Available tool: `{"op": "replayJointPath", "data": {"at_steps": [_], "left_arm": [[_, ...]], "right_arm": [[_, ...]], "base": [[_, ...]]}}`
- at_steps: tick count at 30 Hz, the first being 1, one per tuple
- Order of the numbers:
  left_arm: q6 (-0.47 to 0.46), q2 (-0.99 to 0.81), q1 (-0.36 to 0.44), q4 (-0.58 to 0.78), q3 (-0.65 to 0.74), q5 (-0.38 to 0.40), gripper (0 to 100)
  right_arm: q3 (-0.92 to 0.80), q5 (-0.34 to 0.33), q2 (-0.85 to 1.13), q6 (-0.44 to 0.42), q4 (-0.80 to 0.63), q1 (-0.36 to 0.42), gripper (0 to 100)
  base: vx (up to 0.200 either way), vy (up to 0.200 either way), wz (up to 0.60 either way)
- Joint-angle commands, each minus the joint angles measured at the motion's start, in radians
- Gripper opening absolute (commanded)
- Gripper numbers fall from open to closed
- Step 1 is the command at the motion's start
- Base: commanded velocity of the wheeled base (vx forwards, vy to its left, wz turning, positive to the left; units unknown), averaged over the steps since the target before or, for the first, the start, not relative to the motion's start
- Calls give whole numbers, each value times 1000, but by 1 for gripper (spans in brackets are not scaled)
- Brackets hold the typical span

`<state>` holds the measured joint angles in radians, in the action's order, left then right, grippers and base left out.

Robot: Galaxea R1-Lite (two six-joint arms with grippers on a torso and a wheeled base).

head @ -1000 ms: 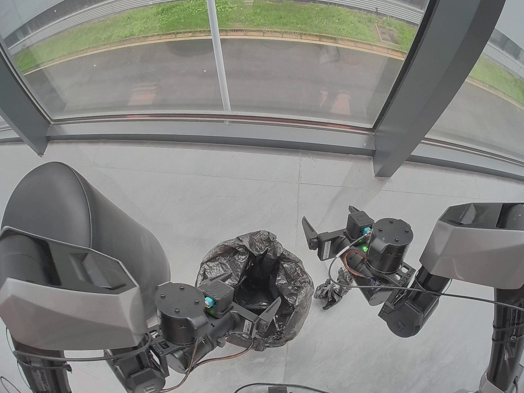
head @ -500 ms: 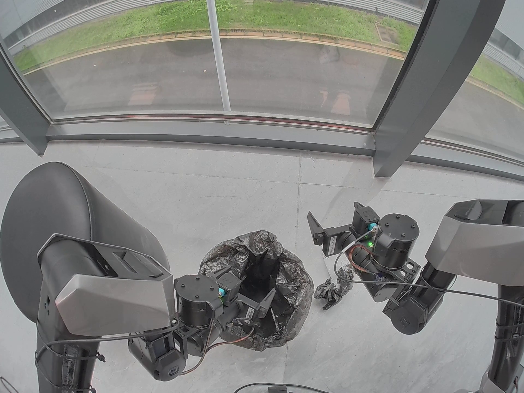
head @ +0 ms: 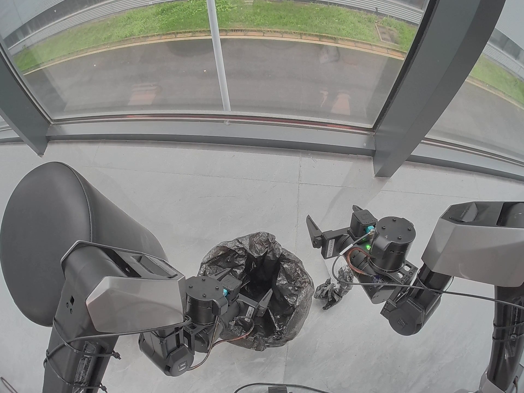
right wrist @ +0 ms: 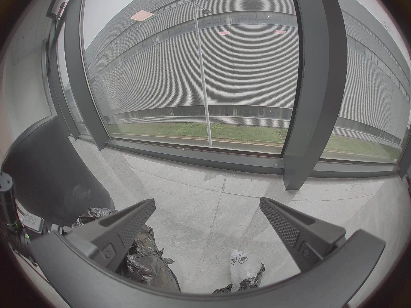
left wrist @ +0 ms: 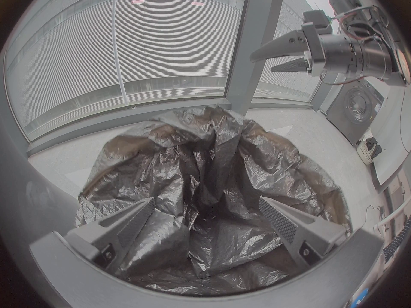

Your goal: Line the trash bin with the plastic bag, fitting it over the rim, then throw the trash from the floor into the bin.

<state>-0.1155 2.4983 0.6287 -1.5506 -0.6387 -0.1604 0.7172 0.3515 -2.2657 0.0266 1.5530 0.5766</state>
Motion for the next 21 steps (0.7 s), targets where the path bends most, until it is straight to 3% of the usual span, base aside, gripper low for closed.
{"op": "replayJointPath", "data": {"at_steps": [1, 21], "left_arm": [[0, 50, -3, 0, -19, -2, 100], [-42, 116, -35, 0, -58, -7, 100]], "right_arm": [[1, 0, -11, 1, 18, 0, 100], [5, 0, -38, 3, 18, 0, 100]], "base": [[0, 0, 0], [0, 0, 0]]}}
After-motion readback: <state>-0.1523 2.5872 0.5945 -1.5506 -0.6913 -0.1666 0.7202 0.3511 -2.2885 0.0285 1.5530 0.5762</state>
